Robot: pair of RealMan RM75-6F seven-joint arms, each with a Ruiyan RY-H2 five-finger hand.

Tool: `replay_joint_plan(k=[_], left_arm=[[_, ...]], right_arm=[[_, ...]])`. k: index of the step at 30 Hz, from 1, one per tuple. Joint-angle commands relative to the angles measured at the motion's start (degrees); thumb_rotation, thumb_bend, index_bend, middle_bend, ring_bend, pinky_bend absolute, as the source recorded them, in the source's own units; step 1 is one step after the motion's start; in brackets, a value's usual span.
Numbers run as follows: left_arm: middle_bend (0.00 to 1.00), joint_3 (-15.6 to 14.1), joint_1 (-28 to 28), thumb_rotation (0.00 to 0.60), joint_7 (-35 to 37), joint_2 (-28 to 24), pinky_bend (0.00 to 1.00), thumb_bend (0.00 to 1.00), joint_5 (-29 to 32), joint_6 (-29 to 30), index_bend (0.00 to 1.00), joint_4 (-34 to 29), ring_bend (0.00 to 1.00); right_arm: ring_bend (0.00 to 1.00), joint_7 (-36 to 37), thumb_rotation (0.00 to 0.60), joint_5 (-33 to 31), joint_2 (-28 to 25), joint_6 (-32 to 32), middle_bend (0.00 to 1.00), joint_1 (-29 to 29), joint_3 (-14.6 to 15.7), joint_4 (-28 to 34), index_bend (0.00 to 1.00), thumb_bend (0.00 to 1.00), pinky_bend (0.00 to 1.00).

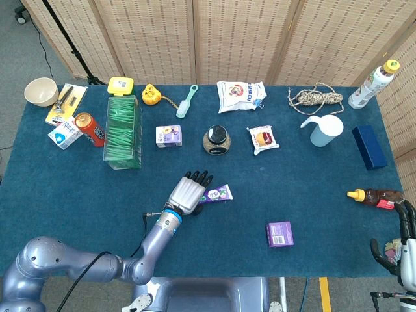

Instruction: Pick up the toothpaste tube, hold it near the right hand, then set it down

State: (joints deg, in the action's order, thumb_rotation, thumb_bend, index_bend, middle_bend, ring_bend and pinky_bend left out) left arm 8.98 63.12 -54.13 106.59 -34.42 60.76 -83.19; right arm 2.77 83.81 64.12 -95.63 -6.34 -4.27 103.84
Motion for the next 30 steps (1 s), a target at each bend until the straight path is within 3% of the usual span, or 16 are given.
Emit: replay_joint_plan(k=[1,11,23,26,30], left_arm=[[0.07,-0.2,0.4,0.417,-1.2,0.5,0.18,0.32,-0.6,0.7,0.01,1.2,0.11],[0.08,2.7,-0.4,0.511,0.3,0.4,0.21,0.34,-0.4,2.6,0.01,2.0,0.14],[0.12,8.6,-1.6,0.534,4.9,-2.5,0.26,0.35,2.5,2.1,0.04,5.4,0.18],[0.12,8.7,-2.2,0.533,7.3,-3.7,0.26,0.35,2.0,-0.4,0.05,4.4,0.17],[0.12,6.4,-2.8,0.532,9.0,-7.5,0.26,0.35,-0.3,-5.7,0.07,1.1,0.16]], right_arm=[[0.00,0.0,0.600,0.0,-0.2,-0.1,0.00,-0.1,0.0,0.0,0.00,0.39,0.00],[0.00,-0.3,0.600,0.0,-0.2,0.0,0.00,-0.2,-0.3,0.3,0.00,0.39,0.00],[0.00,-1.4,0.600,0.6,-0.1,-0.7,0.00,-0.6,-0.3,1.2,0.00,0.39,0.00],[0.00,-1.6,0.600,0.8,-0.2,-0.9,0.00,-0.6,-0.3,1.5,0.00,0.39,0.00],[0.00,-2.0,0.600,1.1,-0.2,-0.8,0.00,-0.5,-0.4,1.7,0.00,0.39,0.00]])
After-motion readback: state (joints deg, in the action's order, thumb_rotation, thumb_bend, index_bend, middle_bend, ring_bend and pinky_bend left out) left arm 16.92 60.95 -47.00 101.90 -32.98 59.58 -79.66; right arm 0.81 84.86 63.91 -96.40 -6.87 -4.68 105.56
